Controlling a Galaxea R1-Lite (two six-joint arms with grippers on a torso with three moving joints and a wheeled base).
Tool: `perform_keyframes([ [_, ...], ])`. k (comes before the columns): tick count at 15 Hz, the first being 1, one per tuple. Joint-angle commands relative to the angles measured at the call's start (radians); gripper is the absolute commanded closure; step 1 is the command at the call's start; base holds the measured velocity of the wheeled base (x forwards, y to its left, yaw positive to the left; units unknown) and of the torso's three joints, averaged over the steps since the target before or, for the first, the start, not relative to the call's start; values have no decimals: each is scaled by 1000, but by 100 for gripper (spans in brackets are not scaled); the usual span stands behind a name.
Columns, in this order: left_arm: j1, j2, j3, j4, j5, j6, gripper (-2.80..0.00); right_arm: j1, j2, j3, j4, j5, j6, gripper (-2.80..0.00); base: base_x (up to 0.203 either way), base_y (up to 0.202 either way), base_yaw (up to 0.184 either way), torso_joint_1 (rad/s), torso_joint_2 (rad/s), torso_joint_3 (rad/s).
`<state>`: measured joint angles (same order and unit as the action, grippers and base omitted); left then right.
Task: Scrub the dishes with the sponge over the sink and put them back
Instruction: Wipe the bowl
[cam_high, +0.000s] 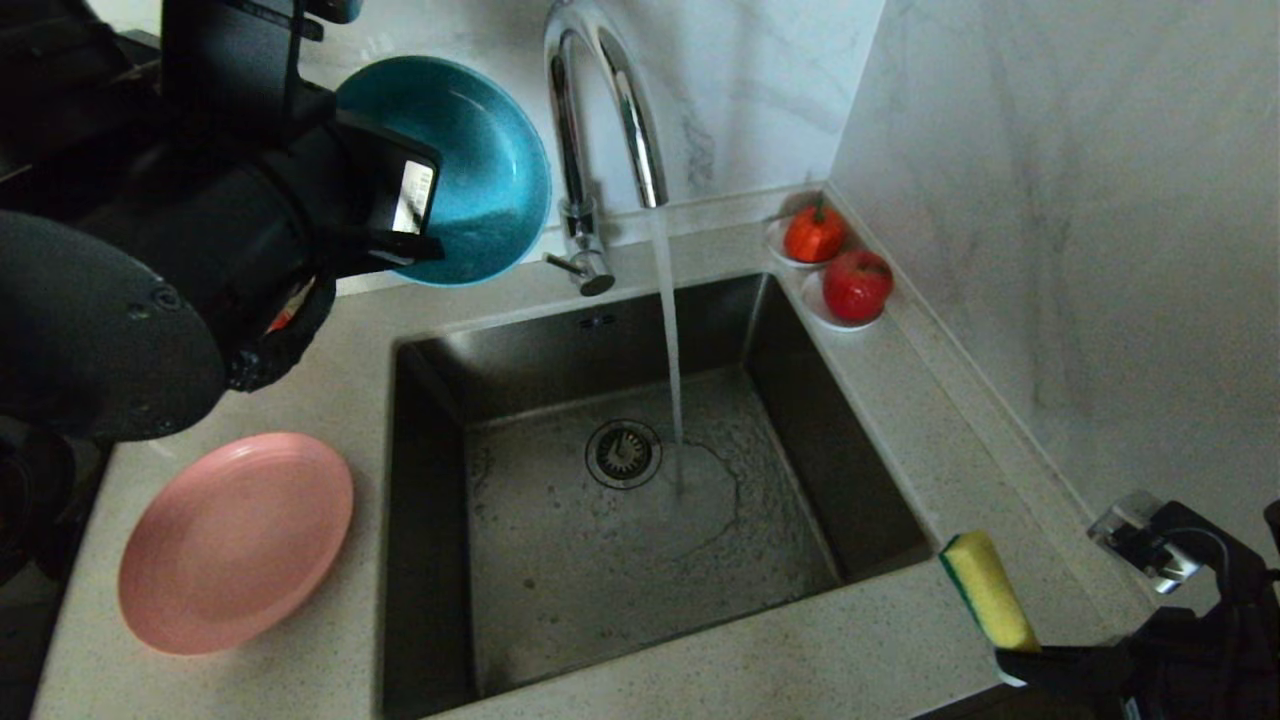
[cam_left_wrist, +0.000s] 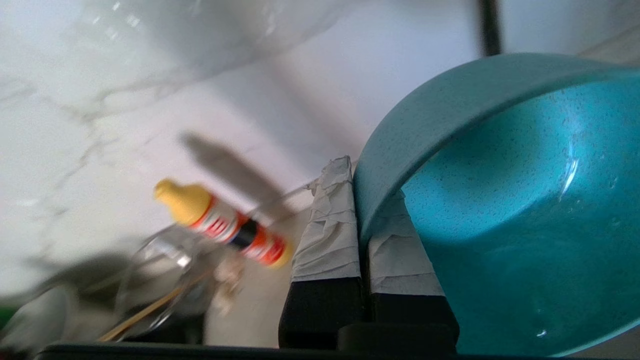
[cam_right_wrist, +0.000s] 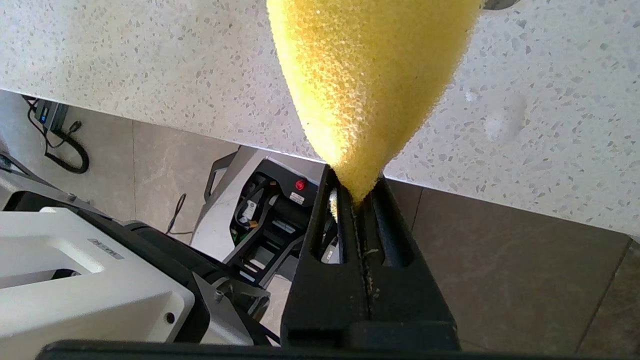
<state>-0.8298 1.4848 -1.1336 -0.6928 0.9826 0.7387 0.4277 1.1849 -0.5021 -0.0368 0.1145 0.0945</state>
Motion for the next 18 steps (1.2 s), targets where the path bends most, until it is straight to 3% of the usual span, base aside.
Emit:
perform_keyframes([
  [1,0,-20,55,-89,-39,4,0,0,8,1,-1,2,1,0,0,0,0,0,0,0],
  [6,10,-14,126,-300,-156,4,0,0,16,-4,-2,2,1,0,0,0,0,0,0,0],
  [10,19,4,282,-541,-246,6,0,0,26,-3,-3,2,1,0,0,0,0,0,0,0],
  [12,20,28,332,-653,-263,10,0,0,31,-4,-7,2,1,0,0,0,0,0,0,0],
  [18,23,44,468,-830,-301,12,0,0,53,-3,-31,2,1,0,0,0,0,0,0,0],
])
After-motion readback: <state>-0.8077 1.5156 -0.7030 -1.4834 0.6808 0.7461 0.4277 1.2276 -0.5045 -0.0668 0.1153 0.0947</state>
